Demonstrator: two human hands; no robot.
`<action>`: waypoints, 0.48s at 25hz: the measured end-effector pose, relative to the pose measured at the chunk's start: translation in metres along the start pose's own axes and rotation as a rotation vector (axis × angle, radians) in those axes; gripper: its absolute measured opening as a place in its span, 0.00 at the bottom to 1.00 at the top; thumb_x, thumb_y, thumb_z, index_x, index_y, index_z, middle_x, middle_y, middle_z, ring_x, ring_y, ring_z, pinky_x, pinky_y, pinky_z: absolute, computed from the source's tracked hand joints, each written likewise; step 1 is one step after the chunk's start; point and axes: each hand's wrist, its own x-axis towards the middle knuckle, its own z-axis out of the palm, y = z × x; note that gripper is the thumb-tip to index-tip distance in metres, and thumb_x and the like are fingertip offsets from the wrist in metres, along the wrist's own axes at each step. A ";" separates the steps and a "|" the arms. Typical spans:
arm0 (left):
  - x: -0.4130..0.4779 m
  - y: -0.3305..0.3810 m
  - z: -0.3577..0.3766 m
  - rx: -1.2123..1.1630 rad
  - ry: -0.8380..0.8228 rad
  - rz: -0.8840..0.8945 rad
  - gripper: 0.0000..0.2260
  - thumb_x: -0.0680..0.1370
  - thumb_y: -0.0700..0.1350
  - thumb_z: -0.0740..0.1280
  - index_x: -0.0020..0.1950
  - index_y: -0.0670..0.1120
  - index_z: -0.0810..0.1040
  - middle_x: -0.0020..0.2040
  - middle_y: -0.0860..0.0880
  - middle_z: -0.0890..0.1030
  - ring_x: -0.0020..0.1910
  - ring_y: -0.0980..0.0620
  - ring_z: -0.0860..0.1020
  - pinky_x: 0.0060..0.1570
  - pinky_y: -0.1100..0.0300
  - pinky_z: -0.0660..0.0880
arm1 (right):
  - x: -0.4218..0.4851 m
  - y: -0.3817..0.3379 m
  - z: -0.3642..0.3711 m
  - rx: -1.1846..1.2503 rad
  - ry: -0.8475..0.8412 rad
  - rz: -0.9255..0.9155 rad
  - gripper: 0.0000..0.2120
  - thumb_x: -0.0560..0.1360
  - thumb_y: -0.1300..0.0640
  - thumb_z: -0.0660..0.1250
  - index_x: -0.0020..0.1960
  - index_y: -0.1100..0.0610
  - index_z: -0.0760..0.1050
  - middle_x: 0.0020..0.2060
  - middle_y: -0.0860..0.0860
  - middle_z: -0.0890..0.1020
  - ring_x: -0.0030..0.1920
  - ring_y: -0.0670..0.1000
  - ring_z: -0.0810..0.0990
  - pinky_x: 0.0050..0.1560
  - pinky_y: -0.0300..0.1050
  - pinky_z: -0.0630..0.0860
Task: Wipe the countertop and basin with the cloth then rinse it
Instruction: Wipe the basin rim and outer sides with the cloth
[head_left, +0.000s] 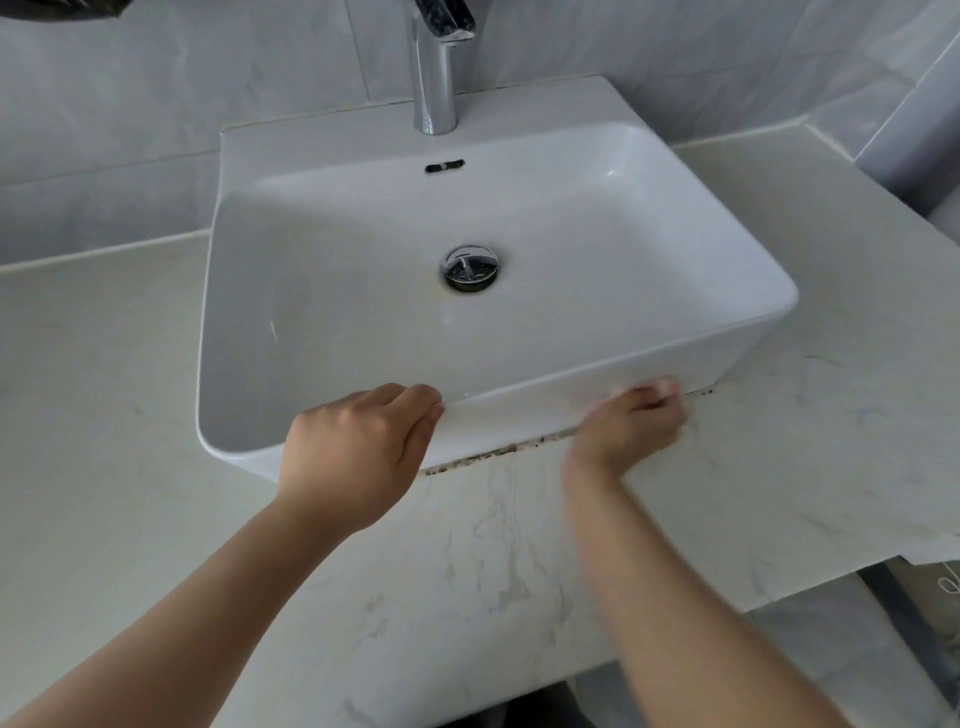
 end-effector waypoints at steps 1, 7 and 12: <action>0.000 0.000 0.000 -0.004 -0.006 0.005 0.15 0.78 0.51 0.54 0.43 0.50 0.79 0.31 0.53 0.78 0.26 0.48 0.75 0.24 0.68 0.57 | -0.037 0.004 -0.005 0.089 -0.129 -0.003 0.11 0.74 0.57 0.51 0.38 0.58 0.69 0.35 0.60 0.75 0.34 0.57 0.75 0.37 0.54 0.74; -0.005 -0.011 -0.008 -0.107 0.027 -0.047 0.17 0.77 0.53 0.53 0.49 0.50 0.79 0.32 0.53 0.81 0.26 0.45 0.77 0.26 0.65 0.64 | -0.126 -0.003 -0.030 0.223 -0.513 0.267 0.12 0.71 0.69 0.55 0.35 0.55 0.67 0.26 0.54 0.73 0.25 0.52 0.72 0.25 0.43 0.73; -0.015 -0.032 -0.013 -0.009 0.013 -0.070 0.20 0.78 0.54 0.51 0.33 0.46 0.74 0.24 0.51 0.72 0.20 0.47 0.69 0.26 0.71 0.53 | -0.033 -0.044 -0.015 0.431 -0.166 0.241 0.05 0.78 0.61 0.54 0.44 0.56 0.66 0.28 0.54 0.69 0.20 0.48 0.67 0.23 0.34 0.64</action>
